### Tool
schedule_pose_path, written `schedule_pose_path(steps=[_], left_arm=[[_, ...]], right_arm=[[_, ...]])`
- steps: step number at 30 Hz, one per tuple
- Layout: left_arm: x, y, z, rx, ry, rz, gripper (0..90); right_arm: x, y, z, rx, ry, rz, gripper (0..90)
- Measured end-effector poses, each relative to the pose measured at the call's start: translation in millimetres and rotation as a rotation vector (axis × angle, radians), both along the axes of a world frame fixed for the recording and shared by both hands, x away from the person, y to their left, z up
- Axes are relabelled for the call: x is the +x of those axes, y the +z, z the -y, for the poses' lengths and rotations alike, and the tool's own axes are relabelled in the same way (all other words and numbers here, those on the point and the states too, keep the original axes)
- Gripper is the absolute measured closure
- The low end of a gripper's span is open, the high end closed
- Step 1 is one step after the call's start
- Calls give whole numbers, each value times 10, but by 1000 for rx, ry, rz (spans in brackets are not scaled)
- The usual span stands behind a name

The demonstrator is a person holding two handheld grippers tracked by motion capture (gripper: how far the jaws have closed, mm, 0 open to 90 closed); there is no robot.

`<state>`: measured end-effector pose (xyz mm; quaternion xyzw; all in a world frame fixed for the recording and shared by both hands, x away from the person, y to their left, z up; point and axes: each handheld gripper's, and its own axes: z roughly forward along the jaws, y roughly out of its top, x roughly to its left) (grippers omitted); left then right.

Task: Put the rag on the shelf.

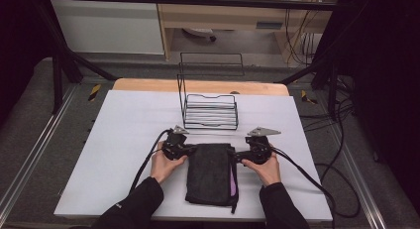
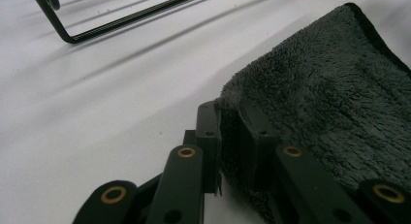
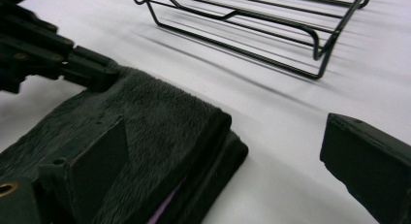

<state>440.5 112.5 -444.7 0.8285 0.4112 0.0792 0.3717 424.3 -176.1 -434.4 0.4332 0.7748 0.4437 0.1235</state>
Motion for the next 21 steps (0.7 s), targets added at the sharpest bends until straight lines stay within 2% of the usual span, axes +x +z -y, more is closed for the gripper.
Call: schedule_pose_path(steps=[4, 8, 10, 15, 21], left_arm=[[-8, -4, 10, 3, -3, 9, 793], [-13, -4, 12, 11, -10, 20, 794], [-14, -6, 12, 7, -7, 20, 794], [-17, -3, 18, 8, -5, 18, 797], [-9, -2, 15, 0, 0, 10, 808]], right_arm=[[71, -94, -73, 1, -15, -36, 144], [100, -158, -82, -28, -23, -65, 235], [98, -176, -91, -35, -32, -69, 309], [91, -207, -109, -35, -18, -90, 407], [77, -209, -124, -11, -8, -121, 532]])
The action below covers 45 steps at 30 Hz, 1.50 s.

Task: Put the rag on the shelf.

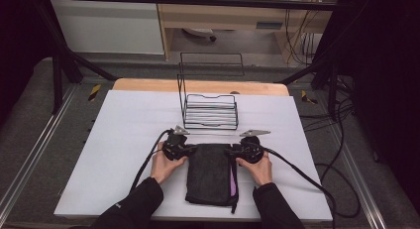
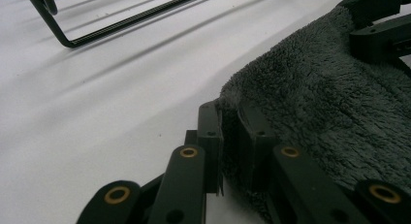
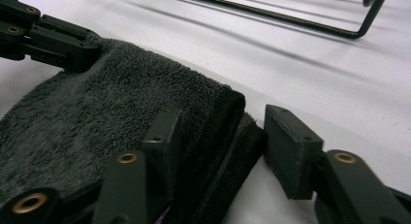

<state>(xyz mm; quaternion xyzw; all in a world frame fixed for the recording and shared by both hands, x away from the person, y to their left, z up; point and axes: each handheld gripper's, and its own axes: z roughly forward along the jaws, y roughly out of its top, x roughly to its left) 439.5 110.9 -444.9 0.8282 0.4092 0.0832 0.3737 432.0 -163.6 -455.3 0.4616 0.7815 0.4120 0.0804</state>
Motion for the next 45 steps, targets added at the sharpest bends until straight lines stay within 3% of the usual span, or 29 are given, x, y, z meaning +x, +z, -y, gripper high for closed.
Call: schedule_pose_path(steps=[7, 12, 17, 21, 29, 45], left_arm=[[9, 5, -13, -4, -8, -6, 815], [12, 27, -44, -20, -11, -13, 824], [-8, 99, -92, -51, -15, 1, 826], [-46, 164, -121, -65, -21, 18, 827], [-163, 314, -195, -98, -35, 56, 828], [-345, 578, -196, -118, -51, 153, 829]], right_arm=[[3, 9, -4, 40, 7, -58, 709], [-12, 43, 1, 48, 7, -56, 761], [-47, 116, 15, 60, 15, -25, 767], [-96, 188, -18, 41, 28, 24, 769], [-170, 295, -13, 78, 35, 64, 772], [-371, 556, 10, 96, 44, 178, 779]])
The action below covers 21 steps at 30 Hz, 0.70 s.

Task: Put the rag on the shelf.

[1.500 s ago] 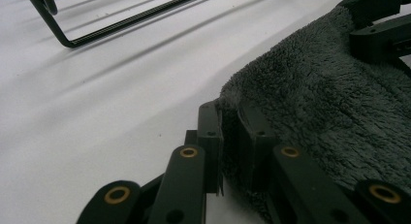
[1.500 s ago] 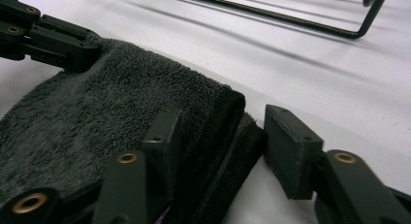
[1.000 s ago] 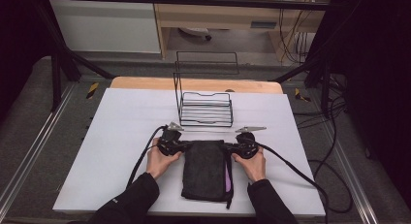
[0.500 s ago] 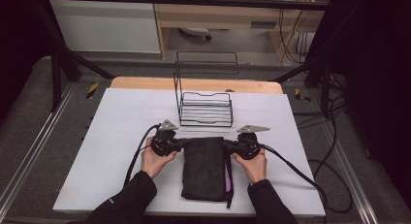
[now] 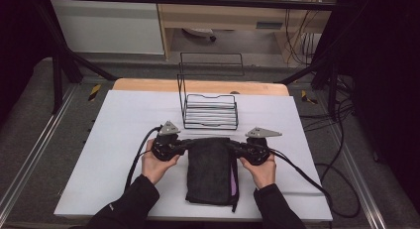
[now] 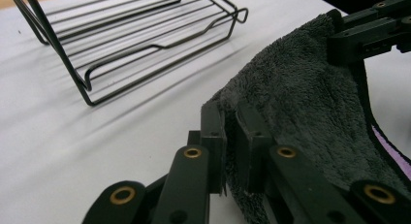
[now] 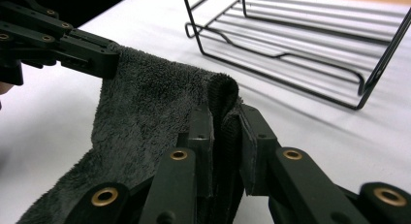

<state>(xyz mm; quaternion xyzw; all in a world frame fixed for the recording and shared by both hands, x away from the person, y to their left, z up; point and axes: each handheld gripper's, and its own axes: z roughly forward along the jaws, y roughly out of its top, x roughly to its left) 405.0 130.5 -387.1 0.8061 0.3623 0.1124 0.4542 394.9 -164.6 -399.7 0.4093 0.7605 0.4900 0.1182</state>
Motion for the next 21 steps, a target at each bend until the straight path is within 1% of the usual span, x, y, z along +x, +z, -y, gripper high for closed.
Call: schedule_pose_path(steps=[4, 10, 16, 21], left_arm=[[-46, 70, -12, -8, 1, 24, 829], [-113, 153, -31, -18, -10, 48, 829], [-158, 238, -40, -25, -13, 69, 829], [-193, 313, -46, -41, -16, 87, 830]], right_arm=[[-38, 60, 5, 10, -4, 32, 780], [-78, 114, 11, 28, -8, 54, 782], [-127, 203, 8, 29, -4, 86, 784], [-162, 275, 27, 35, -4, 109, 786]])
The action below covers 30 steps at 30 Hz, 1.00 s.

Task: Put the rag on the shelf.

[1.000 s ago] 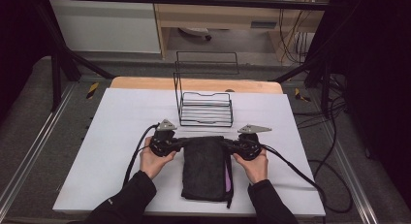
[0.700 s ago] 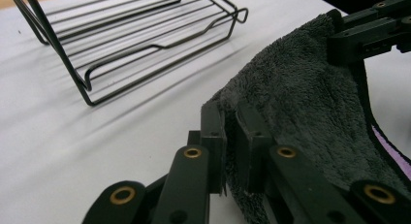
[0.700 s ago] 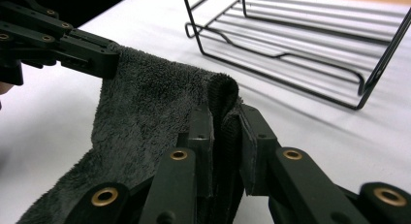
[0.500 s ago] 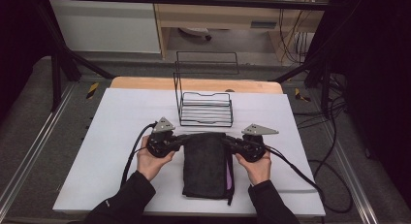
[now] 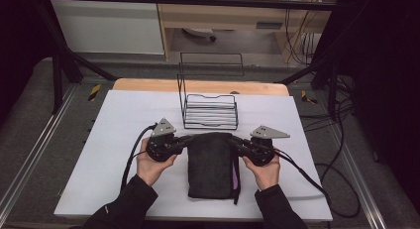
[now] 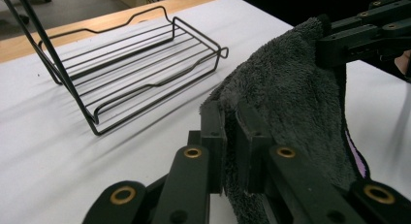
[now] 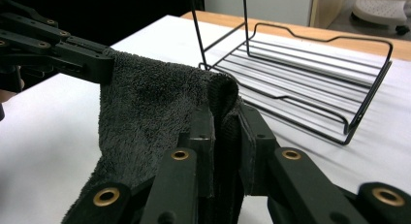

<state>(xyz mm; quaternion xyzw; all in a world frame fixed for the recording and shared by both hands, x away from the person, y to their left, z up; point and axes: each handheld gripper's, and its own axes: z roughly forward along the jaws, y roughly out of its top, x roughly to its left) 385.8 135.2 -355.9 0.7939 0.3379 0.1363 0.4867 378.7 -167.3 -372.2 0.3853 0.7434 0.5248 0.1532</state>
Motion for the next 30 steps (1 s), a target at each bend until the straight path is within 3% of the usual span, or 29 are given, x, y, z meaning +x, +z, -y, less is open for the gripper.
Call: schedule_pose_path(steps=[13, 30], left_arm=[[-74, 193, 21, -25, -3, 47, 831], [-68, 496, 71, -60, 10, 136, 833]], right_arm=[[-105, 200, 32, 8, -8, 75, 789], [-101, 520, 50, 19, -39, 182, 794]])
